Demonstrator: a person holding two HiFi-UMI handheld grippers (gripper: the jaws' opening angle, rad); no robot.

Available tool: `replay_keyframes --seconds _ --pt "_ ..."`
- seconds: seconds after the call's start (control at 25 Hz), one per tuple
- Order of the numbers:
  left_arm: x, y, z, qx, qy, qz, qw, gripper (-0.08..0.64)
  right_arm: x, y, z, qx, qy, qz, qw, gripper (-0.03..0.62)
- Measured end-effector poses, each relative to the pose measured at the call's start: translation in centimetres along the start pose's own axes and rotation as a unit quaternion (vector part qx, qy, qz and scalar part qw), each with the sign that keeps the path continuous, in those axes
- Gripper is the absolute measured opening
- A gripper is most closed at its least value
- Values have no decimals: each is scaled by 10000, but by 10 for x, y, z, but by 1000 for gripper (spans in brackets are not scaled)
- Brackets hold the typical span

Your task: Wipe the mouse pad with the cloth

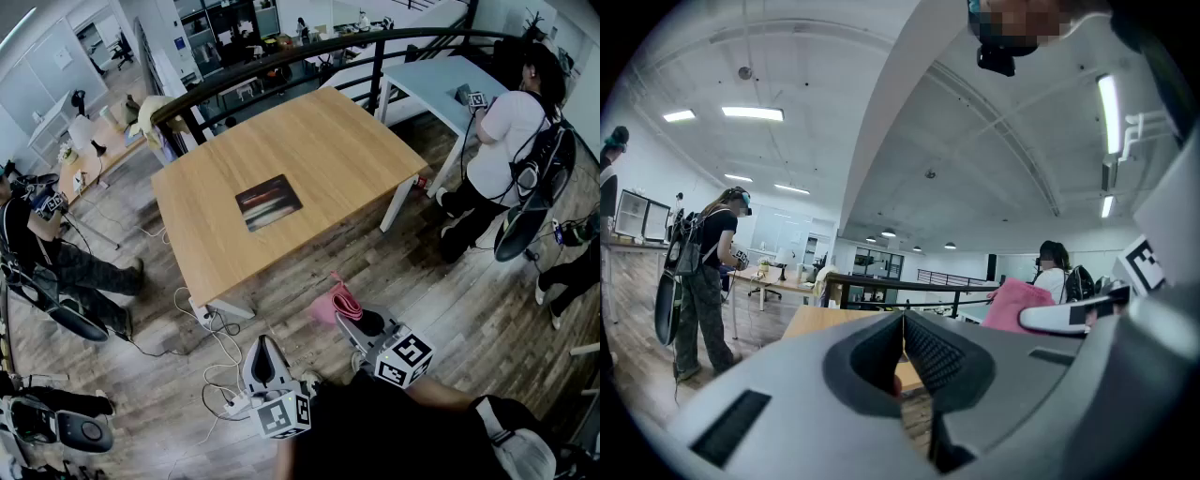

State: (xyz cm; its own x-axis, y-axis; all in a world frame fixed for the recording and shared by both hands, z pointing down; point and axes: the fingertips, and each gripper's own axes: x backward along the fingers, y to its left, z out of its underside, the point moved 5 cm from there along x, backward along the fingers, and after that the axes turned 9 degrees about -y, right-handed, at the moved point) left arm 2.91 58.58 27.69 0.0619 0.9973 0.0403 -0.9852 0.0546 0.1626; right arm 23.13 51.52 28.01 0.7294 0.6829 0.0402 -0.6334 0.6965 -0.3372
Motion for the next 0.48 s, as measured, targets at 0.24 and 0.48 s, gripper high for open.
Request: replay_keyframes --seconds 0.24,0.48 --pt "-5 3 -2 8 -16 34 10000 23 -5 1 2 -33 4 15 10000 63" --pt "-2 7 -4 0 -30 77 10000 23 -6 5 10 -35 111 92 9999 63"
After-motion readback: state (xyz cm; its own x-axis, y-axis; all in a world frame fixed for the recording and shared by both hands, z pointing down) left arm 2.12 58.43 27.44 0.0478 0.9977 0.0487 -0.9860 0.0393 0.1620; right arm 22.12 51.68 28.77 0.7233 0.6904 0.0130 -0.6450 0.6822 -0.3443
